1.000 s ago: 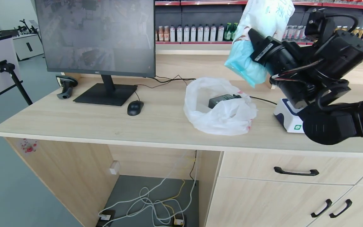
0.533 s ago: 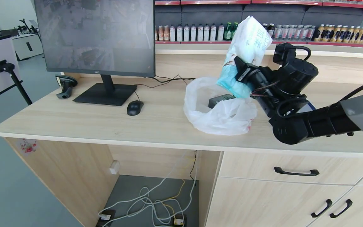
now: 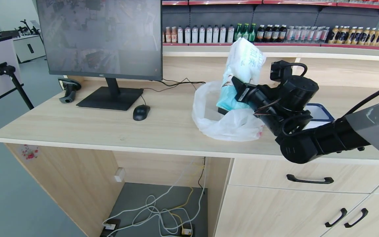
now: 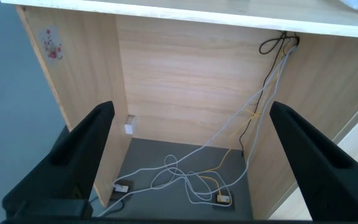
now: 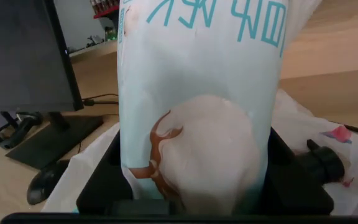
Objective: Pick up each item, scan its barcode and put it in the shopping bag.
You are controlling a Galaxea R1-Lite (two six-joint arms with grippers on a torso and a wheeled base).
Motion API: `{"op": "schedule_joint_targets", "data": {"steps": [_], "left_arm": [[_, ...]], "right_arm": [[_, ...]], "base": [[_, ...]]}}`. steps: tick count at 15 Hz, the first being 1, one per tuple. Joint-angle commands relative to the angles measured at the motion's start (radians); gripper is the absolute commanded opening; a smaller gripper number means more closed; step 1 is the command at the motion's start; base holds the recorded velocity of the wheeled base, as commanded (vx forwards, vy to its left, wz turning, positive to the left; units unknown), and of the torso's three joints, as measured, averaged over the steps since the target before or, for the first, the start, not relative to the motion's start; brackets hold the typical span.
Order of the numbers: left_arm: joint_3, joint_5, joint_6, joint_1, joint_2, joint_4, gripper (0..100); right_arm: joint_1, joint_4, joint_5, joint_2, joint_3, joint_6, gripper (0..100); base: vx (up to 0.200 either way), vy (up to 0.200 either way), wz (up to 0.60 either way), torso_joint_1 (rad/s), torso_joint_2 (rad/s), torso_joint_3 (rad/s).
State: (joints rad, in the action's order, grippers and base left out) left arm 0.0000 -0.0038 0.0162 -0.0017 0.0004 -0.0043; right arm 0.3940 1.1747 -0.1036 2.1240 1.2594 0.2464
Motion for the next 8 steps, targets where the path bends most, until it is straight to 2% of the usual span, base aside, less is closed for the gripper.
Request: {"op": "schedule_joint_targets", "data": {"steps": [1, 3, 5, 8], "left_arm": [[0.0, -0.001, -0.001, 0.0, 0.0, 0.0, 100], [0.0, -0.001, -0.002, 0.0, 0.0, 0.0, 100], [0.0, -0.001, -0.001, 0.0, 0.0, 0.001, 100], [0.0, -0.001, -0.001, 0.0, 0.0, 0.001, 100]], "right_arm": [[0.0, -0.01, 0.002, -0.059, -0.077, -0.007, 0], [0.0, -0.075, 0.056, -0.136, -0.159, -0.007, 0], [-0.004, -0.15, 0.099, -0.182, -0.187, -0.009, 0], [-0.017, -0.164, 0.099, -0.187, -0.196, -0.025, 0]], "base": [[0.0, 0.0, 0.0, 0.0, 0.0, 0.0], [0.0, 0.0, 0.0, 0.0, 0.0, 0.0], [0.0, 0.0, 0.0, 0.0, 0.0, 0.0], [0.0, 0.0, 0.0, 0.0, 0.0, 0.0]]}}
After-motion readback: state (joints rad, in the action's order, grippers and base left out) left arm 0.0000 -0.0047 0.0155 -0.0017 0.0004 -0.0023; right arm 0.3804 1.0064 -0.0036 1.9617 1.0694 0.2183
